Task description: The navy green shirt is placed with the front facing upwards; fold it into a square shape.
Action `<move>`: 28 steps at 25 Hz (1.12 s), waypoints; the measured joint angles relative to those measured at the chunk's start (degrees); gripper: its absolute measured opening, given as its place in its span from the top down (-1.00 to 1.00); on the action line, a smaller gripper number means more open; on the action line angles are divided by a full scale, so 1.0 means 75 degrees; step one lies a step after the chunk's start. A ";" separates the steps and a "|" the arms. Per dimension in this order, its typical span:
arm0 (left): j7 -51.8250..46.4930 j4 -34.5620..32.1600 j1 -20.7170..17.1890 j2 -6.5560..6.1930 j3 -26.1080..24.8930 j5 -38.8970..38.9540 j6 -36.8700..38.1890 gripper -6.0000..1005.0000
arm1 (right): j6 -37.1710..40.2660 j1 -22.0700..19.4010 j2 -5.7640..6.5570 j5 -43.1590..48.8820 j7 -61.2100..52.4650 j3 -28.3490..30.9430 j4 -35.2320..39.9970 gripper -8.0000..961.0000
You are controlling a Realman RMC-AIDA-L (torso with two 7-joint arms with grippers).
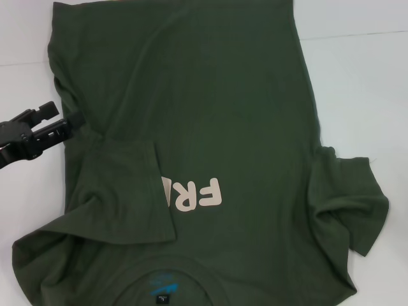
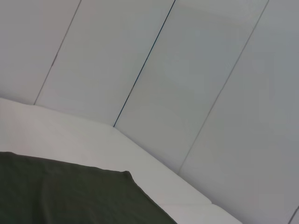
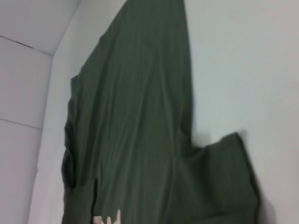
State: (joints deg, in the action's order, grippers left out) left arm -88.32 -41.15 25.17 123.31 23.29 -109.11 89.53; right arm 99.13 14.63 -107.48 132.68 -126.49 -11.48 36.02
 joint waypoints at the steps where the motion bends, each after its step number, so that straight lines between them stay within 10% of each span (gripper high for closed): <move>1: 0.0000 0.0001 0.0003 0.0001 0.0001 -0.0008 0.0000 -0.81 | -0.0024 0.0041 -0.0014 0.0005 -0.0002 0.0000 -0.0003 -0.93; 28: -0.0001 0.0063 0.0048 -0.0024 0.0017 -0.0030 -0.0184 -0.81 | -0.0394 0.0478 -0.0264 0.0704 -0.1281 -0.0609 0.0961 -0.90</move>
State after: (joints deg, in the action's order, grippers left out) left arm -88.33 -40.67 25.53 123.13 23.42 -109.34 88.15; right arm 96.18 18.21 -109.46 137.96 -136.09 -16.05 43.23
